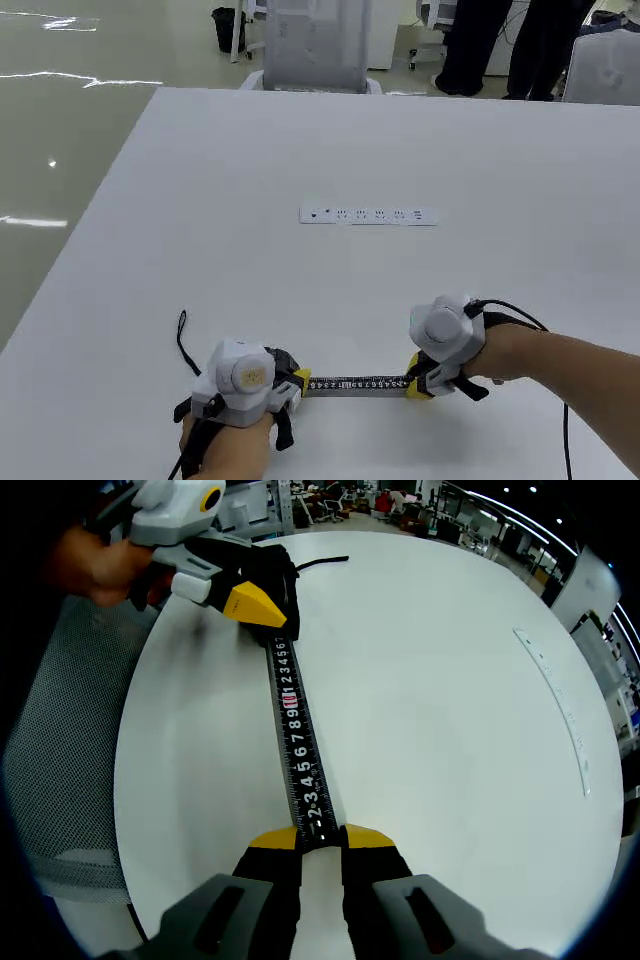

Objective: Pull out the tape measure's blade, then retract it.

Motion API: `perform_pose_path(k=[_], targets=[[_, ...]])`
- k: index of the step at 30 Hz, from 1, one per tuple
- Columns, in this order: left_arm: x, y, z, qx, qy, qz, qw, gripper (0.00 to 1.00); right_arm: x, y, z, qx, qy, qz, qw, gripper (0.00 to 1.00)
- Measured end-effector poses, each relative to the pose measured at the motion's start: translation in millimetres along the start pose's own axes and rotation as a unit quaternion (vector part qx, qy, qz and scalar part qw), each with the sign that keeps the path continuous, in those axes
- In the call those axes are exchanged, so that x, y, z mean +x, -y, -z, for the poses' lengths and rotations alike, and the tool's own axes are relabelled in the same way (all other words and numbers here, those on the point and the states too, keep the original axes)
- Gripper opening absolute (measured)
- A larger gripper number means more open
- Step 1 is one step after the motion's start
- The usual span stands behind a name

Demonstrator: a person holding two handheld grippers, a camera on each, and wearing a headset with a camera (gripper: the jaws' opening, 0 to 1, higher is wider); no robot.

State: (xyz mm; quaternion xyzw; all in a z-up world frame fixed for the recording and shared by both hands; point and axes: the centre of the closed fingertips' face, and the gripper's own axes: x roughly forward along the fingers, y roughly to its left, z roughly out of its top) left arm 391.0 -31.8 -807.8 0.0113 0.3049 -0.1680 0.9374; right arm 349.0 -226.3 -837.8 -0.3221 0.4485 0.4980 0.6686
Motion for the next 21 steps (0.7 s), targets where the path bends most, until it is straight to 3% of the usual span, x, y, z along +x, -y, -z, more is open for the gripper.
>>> perform_pose_path(k=[21], targets=[[0.2, 0.3, 0.0, 0.000, 0.001, 0.001, 1.0000, 0.63, 3.7, -0.5, -5.6, -0.001, 0.003, -0.004, 1.0000, 0.14]])
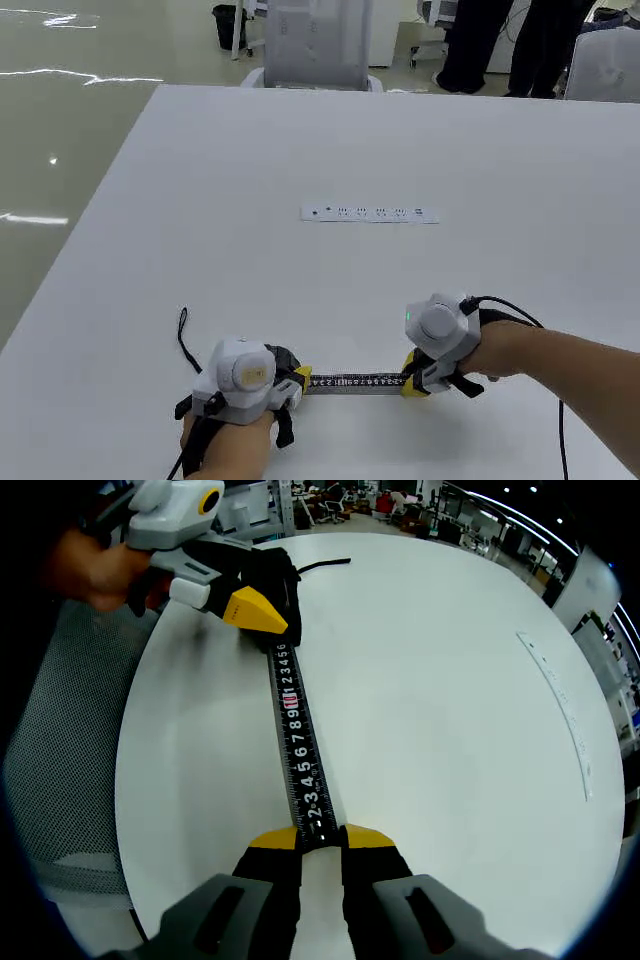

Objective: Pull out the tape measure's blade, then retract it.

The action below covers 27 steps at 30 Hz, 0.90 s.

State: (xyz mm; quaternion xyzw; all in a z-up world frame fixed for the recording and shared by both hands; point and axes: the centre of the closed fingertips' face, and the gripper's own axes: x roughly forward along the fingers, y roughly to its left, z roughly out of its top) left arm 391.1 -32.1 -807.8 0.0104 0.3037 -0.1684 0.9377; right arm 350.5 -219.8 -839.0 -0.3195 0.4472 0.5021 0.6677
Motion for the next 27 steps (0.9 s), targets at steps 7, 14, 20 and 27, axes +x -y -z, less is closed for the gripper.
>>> perform_pose_path(k=[7, 14, 20, 27], targets=[[0.3, 0.1, -0.2, 0.000, 0.000, 0.001, 1.0000, 0.63, 0.9, -0.1, -2.5, -0.002, 0.000, -0.001, 1.0000, 0.14], [0.3, 0.2, -0.5, -0.001, 0.000, 0.001, 1.0000, 0.63, 1.4, -1.3, -5.4, -0.006, -0.002, -0.002, 1.0000, 0.14], [0.4, 0.3, -0.5, -0.001, 0.000, 0.001, 1.0000, 0.63, 2.2, -2.0, -7.4, -0.006, -0.002, -0.002, 1.0000, 0.14], [0.6, 0.1, -0.2, -0.001, 0.000, 0.002, 1.0000, 0.63, 2.9, -3.3, -10.7, -0.007, -0.002, -0.003, 1.0000, 0.14]])
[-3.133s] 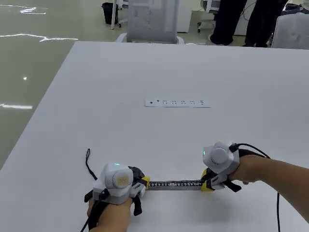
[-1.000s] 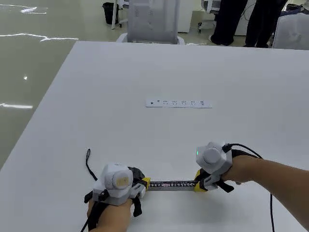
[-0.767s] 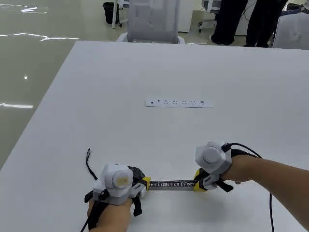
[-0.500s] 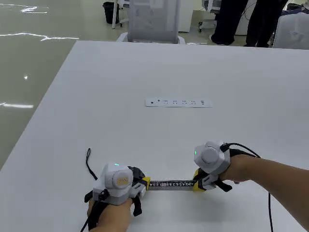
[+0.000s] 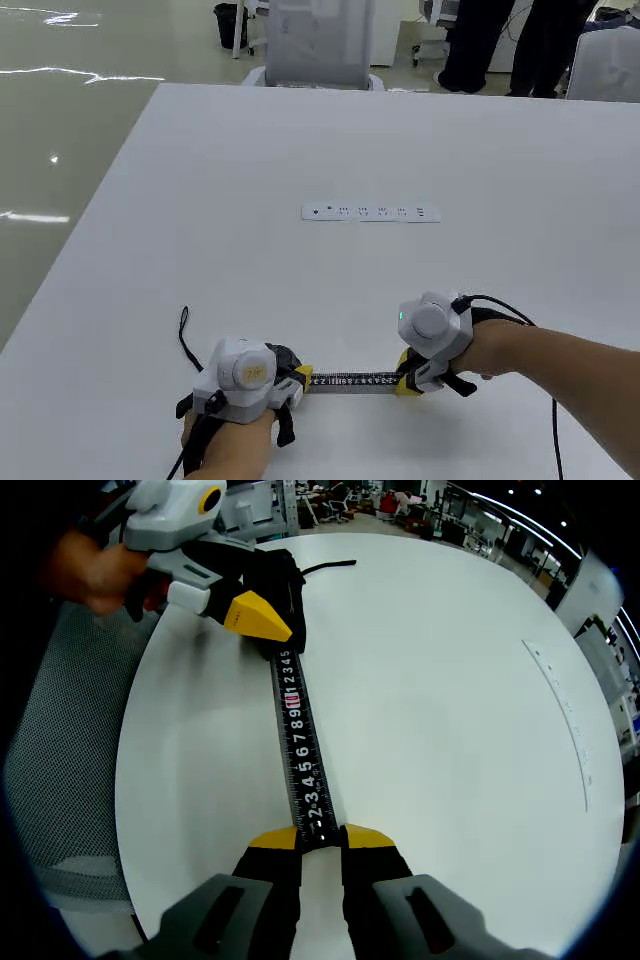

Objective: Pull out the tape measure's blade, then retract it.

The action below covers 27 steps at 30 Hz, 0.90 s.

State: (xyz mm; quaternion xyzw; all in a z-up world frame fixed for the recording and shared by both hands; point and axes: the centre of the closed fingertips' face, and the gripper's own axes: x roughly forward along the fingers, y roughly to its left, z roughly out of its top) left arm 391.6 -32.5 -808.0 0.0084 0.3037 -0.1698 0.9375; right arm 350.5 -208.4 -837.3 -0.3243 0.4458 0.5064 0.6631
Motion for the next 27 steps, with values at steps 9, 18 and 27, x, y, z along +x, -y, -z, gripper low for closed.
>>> perform_pose_path(k=[9, 18, 27], targets=[[0.0, -0.1, 0.4, 0.000, 0.000, 0.001, 1.0000, 0.63, 2.8, -0.5, -3.7, 0.002, 0.002, -0.001, 1.0000, 0.14], [0.1, 0.1, 0.3, -0.001, 0.001, 0.001, 1.0000, 0.63, 4.4, -0.9, -7.1, 0.000, 0.002, -0.001, 1.0000, 0.14], [-0.1, -0.4, -0.2, -0.001, 0.001, 0.002, 1.0000, 0.64, 6.0, -1.6, -11.3, -0.002, 0.002, 0.000, 1.0000, 0.14]])
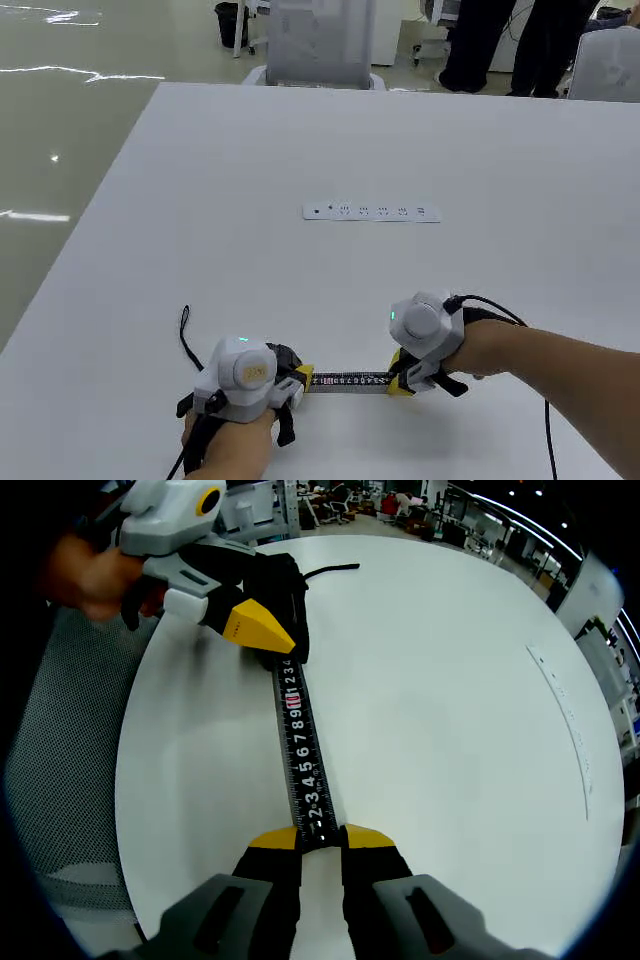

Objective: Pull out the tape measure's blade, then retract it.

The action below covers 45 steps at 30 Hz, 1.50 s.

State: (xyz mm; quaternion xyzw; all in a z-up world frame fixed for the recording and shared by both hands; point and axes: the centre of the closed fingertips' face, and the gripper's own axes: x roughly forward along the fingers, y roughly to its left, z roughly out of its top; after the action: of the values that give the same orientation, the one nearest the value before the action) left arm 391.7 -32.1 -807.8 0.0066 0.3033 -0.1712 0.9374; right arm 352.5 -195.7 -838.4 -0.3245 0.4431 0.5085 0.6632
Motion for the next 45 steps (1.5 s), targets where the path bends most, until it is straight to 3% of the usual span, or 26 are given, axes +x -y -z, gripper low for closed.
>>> perform_pose_path(k=[45], targets=[[-0.5, 1.2, 0.5, -0.002, -0.003, 0.003, 1.0000, 0.64, 9.7, -4.9, -22.4, -0.009, 0.000, -0.006, 0.9999, 0.14]])
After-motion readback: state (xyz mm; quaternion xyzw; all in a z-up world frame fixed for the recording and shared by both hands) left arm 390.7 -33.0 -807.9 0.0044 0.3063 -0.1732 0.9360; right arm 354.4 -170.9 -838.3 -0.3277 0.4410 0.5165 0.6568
